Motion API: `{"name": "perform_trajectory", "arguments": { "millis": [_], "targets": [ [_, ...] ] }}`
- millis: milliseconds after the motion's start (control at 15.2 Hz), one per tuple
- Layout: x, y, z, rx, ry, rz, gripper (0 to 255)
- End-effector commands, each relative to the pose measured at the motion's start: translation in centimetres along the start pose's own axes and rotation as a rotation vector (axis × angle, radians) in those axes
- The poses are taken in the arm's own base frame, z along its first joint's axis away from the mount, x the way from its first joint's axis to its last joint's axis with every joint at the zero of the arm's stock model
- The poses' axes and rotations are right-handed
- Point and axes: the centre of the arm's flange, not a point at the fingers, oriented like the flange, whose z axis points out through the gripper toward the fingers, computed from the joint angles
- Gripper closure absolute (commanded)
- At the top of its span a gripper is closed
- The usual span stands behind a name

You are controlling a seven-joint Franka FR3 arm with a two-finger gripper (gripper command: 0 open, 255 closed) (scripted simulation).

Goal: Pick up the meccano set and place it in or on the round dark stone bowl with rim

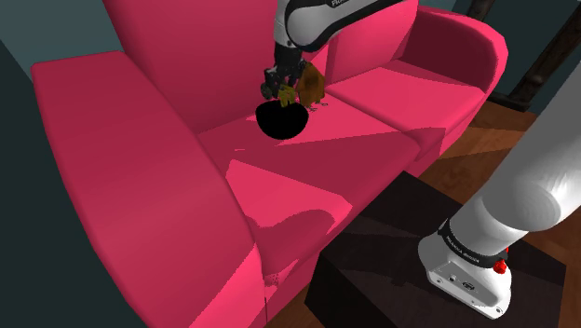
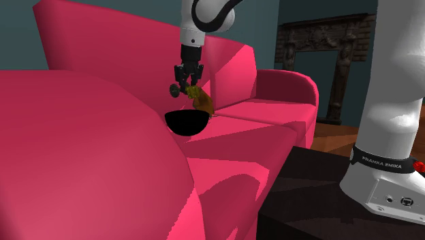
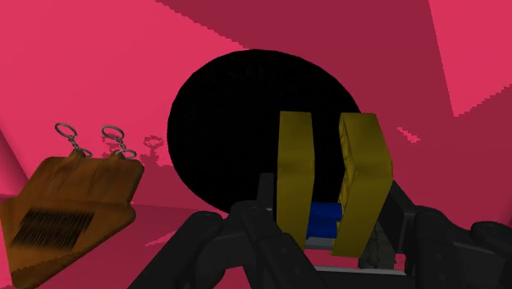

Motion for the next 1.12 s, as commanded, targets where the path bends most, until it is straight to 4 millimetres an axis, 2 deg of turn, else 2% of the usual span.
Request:
{"name": "perform_trajectory", "arguments": {
  "millis": [0,198,1056],
  "targets": [
    [1.6,2.0,0.4,0.000,0.000,-0.001,255],
    [4.2,5.0,0.9,0.000,0.000,-0.001,255],
    [2.7,4.5,7.5,0.000,0.000,-0.001,255]
  ]
}}
